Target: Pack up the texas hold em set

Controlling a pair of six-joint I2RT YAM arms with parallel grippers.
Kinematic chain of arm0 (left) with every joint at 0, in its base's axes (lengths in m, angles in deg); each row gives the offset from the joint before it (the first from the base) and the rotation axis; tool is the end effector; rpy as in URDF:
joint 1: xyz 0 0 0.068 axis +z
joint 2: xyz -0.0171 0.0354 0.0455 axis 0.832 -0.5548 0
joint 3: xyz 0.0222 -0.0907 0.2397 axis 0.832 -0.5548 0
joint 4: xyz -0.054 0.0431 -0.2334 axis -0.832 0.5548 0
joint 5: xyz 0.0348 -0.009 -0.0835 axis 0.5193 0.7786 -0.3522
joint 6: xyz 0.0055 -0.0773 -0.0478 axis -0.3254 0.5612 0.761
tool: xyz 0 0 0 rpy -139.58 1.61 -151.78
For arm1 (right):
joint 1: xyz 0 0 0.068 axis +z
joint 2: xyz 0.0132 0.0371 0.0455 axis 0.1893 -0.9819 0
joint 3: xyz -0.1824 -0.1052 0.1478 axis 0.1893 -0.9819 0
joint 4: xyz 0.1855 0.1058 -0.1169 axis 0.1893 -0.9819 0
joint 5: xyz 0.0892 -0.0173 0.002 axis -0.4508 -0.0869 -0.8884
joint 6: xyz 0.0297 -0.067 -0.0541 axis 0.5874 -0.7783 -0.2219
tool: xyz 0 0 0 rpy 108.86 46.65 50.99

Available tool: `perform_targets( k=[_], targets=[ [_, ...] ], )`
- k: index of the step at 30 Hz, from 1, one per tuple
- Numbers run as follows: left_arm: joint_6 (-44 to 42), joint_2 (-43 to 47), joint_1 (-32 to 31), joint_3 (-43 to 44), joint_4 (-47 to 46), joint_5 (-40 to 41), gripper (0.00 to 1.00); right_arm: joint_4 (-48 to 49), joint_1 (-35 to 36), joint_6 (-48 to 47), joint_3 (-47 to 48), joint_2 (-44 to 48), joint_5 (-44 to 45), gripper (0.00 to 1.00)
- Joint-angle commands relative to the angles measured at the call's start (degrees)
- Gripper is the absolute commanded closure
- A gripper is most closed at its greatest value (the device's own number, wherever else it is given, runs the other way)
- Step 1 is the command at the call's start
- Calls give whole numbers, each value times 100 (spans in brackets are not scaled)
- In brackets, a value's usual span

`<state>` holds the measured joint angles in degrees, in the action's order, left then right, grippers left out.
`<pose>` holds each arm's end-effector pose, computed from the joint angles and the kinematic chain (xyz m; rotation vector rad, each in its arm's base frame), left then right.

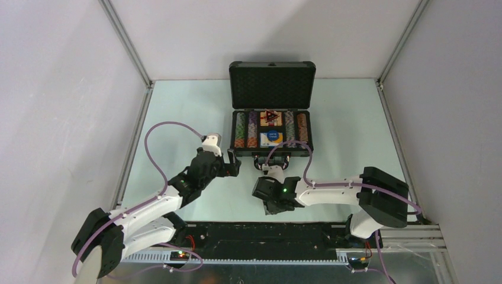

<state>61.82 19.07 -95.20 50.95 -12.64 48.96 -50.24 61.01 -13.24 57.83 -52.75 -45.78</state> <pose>0.1976 -0.1353 0.1733 0.0794 2.0759 -0.4685 0.1057 0.2546 0.1172 -0.3999 2.7294 0.2046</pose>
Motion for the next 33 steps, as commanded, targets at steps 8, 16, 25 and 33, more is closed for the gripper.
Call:
perform_targets(
  k=[8, 16, 25, 33],
  targets=[
    [-112, -21, -45, 235, -167, 88, 2, 153, -9, -18, -3, -250, -71, 51],
    [-107, -44, -47, 248, -167, 83, 2, 63, -23, -17, -4, -288, -8, 55],
    [-111, -59, -40, 256, -167, 81, 2, 20, -115, -65, -3, 79, 146, 57],
    [-112, -70, -42, 257, -166, 80, 2, -150, -252, -139, -3, 378, 239, 56]
  ],
)
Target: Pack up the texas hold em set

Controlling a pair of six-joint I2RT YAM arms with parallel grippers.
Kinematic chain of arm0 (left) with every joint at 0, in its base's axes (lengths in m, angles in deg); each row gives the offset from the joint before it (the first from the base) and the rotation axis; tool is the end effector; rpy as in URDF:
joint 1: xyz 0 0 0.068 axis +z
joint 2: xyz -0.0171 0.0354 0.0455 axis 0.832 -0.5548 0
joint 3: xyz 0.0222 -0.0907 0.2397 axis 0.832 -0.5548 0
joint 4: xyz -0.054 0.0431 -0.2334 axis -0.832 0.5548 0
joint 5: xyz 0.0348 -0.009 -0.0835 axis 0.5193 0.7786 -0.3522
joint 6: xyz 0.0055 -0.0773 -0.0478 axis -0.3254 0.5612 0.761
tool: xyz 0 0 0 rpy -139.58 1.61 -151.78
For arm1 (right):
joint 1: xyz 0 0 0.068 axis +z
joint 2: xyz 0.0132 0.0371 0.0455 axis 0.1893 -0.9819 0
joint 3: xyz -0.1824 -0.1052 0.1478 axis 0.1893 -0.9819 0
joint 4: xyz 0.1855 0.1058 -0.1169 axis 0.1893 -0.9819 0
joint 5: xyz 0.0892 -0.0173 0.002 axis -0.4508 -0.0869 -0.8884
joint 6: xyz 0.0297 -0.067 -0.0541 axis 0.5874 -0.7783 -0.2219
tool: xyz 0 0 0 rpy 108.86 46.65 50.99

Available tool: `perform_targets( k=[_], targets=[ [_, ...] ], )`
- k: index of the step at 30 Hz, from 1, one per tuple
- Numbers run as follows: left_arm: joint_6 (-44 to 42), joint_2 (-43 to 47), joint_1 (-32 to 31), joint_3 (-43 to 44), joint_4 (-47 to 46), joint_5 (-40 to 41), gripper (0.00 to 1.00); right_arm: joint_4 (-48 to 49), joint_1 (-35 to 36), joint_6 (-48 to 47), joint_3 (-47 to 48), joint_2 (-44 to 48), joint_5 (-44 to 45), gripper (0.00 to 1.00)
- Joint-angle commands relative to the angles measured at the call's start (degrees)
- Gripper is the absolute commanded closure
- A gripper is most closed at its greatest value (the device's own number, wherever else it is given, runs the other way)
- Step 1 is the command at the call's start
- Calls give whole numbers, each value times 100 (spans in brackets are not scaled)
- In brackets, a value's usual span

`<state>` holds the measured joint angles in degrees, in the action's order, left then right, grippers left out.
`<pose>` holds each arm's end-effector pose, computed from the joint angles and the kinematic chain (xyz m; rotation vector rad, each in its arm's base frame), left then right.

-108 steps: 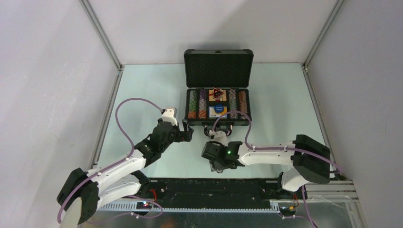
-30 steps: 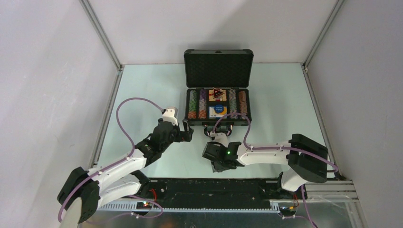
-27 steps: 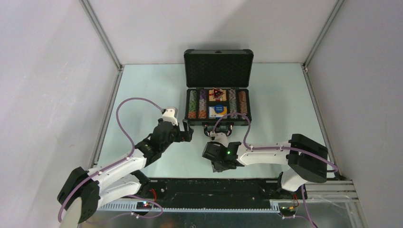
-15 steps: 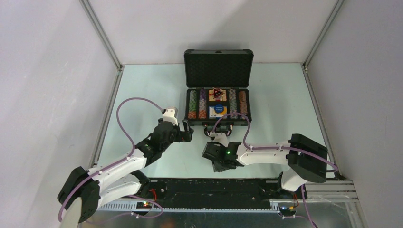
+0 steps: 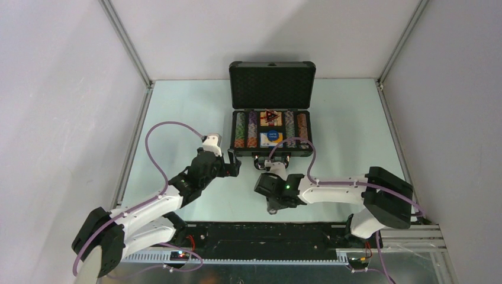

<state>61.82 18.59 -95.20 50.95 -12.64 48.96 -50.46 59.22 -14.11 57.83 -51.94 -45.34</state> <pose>0.1980 -0.1356 0.1715 0.0811 2.0836 -0.4639 0.1139 0.2503 0.1208 -0.3724 2.7188 0.1989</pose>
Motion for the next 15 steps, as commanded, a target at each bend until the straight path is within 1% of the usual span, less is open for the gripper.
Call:
perform_targets(
  k=[1, 2, 5, 7, 15],
  targets=[
    [-107, -22, -40, 255, -167, 79, 2, -123, -80, -64, -3, 309, 185, 55],
    [-111, -22, -40, 252, -167, 83, 2, -115, -85, -78, -3, 315, 150, 54],
    [-106, -26, -44, 254, -167, 94, 2, -8, -51, -89, -3, 300, 38, 45],
    [-108, -18, -45, 257, -167, 96, 2, 52, 6, -68, -3, 225, -32, 40],
    [-110, -22, -46, 257, -166, 103, 2, 303, 176, 34, -1, -166, -264, 34]
  ],
)
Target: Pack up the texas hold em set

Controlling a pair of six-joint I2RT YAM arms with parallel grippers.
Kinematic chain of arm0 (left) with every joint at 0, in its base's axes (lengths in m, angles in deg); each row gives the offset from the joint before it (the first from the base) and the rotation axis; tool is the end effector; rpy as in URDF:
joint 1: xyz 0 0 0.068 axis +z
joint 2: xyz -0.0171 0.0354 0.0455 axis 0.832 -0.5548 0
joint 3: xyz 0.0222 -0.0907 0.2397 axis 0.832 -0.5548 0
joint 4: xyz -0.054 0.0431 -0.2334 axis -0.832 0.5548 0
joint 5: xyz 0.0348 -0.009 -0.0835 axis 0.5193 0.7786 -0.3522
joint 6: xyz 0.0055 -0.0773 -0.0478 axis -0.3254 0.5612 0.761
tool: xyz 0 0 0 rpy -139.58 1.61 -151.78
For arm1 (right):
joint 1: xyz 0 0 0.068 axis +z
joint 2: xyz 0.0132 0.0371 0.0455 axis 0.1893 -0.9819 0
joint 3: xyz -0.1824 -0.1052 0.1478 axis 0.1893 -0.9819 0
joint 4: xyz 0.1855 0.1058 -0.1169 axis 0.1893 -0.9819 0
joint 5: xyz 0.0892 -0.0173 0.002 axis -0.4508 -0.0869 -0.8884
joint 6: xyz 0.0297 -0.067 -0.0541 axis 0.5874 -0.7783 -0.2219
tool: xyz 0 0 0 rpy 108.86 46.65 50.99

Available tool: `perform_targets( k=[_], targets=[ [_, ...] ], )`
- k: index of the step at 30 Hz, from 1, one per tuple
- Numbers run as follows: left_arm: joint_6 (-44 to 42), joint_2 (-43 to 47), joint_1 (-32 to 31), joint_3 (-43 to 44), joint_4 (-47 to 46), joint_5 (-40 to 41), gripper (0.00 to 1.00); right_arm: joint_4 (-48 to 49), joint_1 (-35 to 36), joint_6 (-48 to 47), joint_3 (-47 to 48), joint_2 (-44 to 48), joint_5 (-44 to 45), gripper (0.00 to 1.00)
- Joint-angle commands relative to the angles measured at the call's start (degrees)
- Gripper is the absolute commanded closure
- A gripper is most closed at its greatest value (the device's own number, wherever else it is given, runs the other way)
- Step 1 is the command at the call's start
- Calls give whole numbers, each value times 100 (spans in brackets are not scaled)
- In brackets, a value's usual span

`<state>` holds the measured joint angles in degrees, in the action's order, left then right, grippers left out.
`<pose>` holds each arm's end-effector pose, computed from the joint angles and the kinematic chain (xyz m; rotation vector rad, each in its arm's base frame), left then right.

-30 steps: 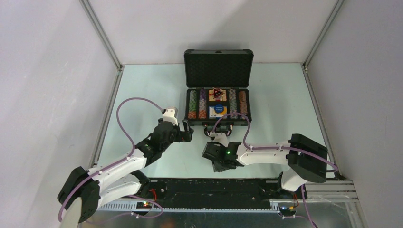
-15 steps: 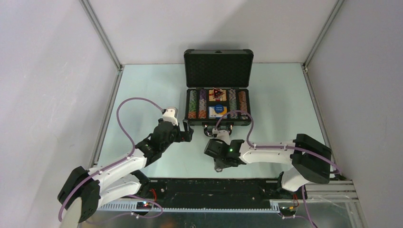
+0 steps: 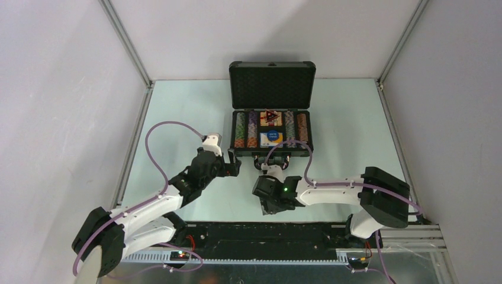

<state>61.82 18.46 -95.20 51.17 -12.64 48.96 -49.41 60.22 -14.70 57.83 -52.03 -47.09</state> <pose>0.1986 -0.1360 0.1723 0.0808 2.0821 -0.4647 0.1082 0.2558 0.1207 -0.4163 2.7283 0.2434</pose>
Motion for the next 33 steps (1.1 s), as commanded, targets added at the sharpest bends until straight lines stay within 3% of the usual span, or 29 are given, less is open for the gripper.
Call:
perform_targets(
  k=[1, 13, 33],
  targets=[
    [-113, -9, -43, 235, -167, 104, 2, 204, 76, 95, -2, -194, -94, 34],
    [-121, -10, -47, 240, -167, 108, 2, -443, 220, 93, 345, -710, 167, 43],
    [-123, -18, -46, 235, -166, 87, 2, -611, 232, 164, 348, -569, 429, 56]
  ],
)
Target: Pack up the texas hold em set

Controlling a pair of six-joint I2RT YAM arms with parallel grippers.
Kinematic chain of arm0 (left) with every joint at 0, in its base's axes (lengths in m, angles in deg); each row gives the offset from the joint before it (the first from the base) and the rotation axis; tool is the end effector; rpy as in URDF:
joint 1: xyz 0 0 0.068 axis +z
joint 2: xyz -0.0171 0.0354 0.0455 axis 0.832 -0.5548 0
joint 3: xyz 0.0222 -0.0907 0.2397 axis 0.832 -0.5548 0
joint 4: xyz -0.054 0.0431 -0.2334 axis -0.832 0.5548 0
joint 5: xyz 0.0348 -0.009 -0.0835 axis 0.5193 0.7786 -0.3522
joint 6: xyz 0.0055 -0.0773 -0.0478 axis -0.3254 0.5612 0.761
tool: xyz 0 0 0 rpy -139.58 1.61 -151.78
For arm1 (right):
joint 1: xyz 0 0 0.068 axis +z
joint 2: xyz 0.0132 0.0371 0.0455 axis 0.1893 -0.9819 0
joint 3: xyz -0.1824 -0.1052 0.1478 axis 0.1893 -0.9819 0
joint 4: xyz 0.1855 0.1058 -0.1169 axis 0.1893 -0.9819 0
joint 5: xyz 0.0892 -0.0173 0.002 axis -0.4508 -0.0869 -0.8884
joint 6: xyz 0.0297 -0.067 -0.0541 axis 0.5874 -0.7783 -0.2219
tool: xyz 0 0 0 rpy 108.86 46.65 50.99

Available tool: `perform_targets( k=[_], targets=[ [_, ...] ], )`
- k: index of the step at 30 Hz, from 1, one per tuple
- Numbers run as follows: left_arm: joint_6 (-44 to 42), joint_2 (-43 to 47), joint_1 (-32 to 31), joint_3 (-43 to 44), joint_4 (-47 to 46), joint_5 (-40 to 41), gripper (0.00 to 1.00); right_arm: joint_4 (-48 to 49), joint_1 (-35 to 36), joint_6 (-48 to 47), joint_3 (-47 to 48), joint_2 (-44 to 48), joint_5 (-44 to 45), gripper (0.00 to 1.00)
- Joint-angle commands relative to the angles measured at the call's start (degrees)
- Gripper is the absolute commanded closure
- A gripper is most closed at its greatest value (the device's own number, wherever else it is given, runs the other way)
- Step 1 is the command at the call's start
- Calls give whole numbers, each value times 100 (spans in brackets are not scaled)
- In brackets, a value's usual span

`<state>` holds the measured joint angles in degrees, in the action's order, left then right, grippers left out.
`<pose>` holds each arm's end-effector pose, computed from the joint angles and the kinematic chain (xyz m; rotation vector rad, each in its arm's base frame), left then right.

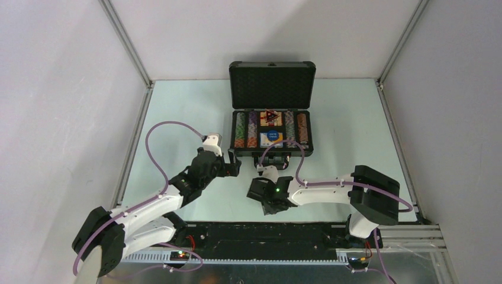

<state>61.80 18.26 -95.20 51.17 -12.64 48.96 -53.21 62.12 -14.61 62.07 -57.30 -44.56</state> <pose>0.1987 -0.1361 0.1716 0.0818 2.0853 -0.4626 0.1054 0.2663 0.1136 -0.4679 2.7305 0.1188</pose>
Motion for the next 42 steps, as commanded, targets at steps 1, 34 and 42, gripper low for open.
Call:
perform_targets(
  k=[1, 34, 42],
  targets=[
    [-121, -3, -43, 235, -166, 87, 2, -254, 39, 160, -76, -1, 206, 56],
    [-113, -46, -43, 260, -166, 84, 2, -959, -497, 13, -145, 714, 825, 57],
    [-115, -42, -44, 262, -167, 91, 2, -863, -960, -131, -638, 1301, 764, 56]
  ],
)
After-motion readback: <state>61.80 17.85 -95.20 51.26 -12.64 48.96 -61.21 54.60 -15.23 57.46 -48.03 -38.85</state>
